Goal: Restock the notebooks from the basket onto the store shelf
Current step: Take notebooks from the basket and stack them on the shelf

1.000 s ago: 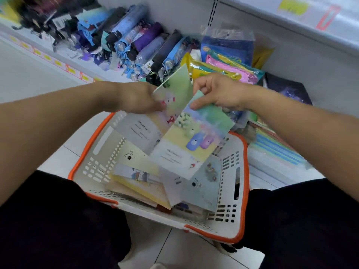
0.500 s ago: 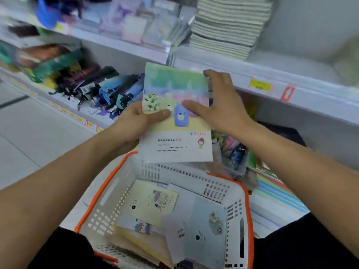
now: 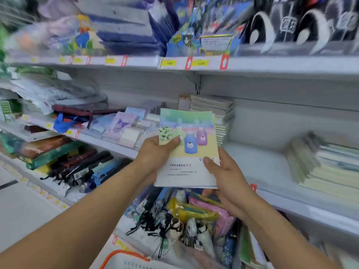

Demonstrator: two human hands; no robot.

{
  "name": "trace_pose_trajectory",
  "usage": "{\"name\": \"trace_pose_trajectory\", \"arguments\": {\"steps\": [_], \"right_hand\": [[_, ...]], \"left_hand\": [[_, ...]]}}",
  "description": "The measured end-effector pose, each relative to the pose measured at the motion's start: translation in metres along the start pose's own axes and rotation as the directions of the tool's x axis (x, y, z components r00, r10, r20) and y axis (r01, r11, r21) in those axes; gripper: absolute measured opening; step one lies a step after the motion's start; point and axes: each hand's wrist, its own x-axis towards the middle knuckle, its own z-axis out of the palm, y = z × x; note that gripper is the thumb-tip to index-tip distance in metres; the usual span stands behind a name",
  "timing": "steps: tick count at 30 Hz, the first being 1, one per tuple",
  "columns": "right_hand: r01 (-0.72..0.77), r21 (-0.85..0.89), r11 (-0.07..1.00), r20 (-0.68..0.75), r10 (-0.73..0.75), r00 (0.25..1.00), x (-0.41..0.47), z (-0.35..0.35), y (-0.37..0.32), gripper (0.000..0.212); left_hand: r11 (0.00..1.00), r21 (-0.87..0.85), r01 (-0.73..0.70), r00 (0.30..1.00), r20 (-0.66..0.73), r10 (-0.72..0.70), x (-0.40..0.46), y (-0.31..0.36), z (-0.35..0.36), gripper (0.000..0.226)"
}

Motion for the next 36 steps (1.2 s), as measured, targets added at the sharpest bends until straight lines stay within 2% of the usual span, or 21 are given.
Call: {"name": "trace_pose_trajectory", "arguments": {"steps": [3, 6, 8, 11, 13, 15, 18, 23, 25, 28, 30, 31, 33, 34, 35, 36], "right_hand": [[-0.022, 0.133, 0.991, -0.101, 0.036, 0.994, 0.027, -0.014, -0.036, 0.024], [-0.001, 0.251, 0.968, -0.224, 0.059, 0.973, 0.071, -0.027, -0.074, 0.019], [0.011, 0.327, 0.945, -0.278, 0.085, 0.957, 0.110, -0.037, -0.097, 0.016], [-0.010, 0.304, 0.953, -0.254, 0.091, 0.963, 0.161, -0.046, -0.123, 0.020], [-0.029, 0.198, 0.980, -0.226, 0.075, 0.971, 0.184, -0.049, -0.129, 0.020], [-0.068, -0.082, 0.994, -0.247, 0.046, 0.968, 0.201, -0.057, -0.123, 0.014], [-0.147, -0.480, 0.865, -0.347, -0.033, 0.937, 0.221, -0.073, -0.104, 0.022], [-0.176, -0.669, 0.722, -0.380, -0.129, 0.916, 0.242, -0.080, -0.086, 0.063], [-0.163, -0.692, 0.703, -0.397, -0.181, 0.900, 0.246, -0.077, -0.083, 0.050], [-0.110, -0.678, 0.727, -0.426, -0.266, 0.865, 0.246, -0.072, -0.077, 0.029], [-0.040, -0.671, 0.740, -0.458, -0.372, 0.808, 0.236, -0.070, -0.069, 0.016], [0.033, -0.673, 0.739, -0.470, -0.462, 0.752, 0.227, -0.068, -0.064, 0.013], [0.239, -0.673, 0.700, -0.471, -0.655, 0.591, 0.186, -0.055, -0.046, 0.013], [0.356, -0.651, 0.671, -0.434, -0.713, 0.551, 0.155, -0.041, -0.029, 0.014], [0.438, -0.611, 0.659, -0.365, -0.726, 0.583, 0.121, -0.025, -0.002, 0.015], [0.481, -0.585, 0.653, -0.247, -0.708, 0.661, 0.083, -0.009, 0.031, 0.016]], "left_hand": [[0.996, 0.069, 0.055, 0.990, 0.129, -0.063, 0.021, 0.029, 0.024, 0.047], [0.996, -0.003, 0.092, 0.969, 0.229, -0.089, 0.034, 0.049, 0.035, 0.048], [0.995, -0.037, 0.096, 0.972, 0.217, -0.086, 0.042, 0.053, 0.036, 0.047], [0.994, -0.025, 0.102, 0.978, 0.185, -0.096, 0.053, 0.047, 0.031, 0.051], [0.994, -0.001, 0.107, 0.980, 0.168, -0.105, 0.058, 0.041, 0.026, 0.050], [0.993, 0.017, 0.117, 0.982, 0.150, -0.118, 0.062, 0.035, 0.021, 0.047], [0.990, 0.040, 0.138, 0.984, 0.112, -0.141, 0.067, 0.026, 0.016, 0.042], [0.988, 0.050, 0.148, 0.983, 0.106, -0.152, 0.071, 0.015, 0.011, 0.040], [0.987, 0.059, 0.147, 0.982, 0.111, -0.153, 0.071, 0.011, 0.010, 0.039], [0.987, 0.087, 0.135, 0.981, 0.129, -0.145, 0.067, 0.004, 0.007, 0.040], [0.985, 0.105, 0.134, 0.980, 0.131, -0.147, 0.059, -0.003, 0.001, 0.038], [0.985, 0.104, 0.140, 0.980, 0.126, -0.152, 0.053, -0.007, -0.003, 0.035], [0.980, 0.122, 0.159, 0.980, 0.105, -0.172, 0.034, -0.018, -0.013, 0.031], [0.972, 0.165, 0.166, 0.979, 0.089, -0.182, 0.023, -0.027, -0.020, 0.029], [0.957, 0.233, 0.174, 0.977, 0.078, -0.197, 0.011, -0.039, -0.027, 0.026], [0.928, 0.326, 0.181, 0.973, 0.080, -0.218, -0.003, -0.056, -0.036, 0.024]]}}
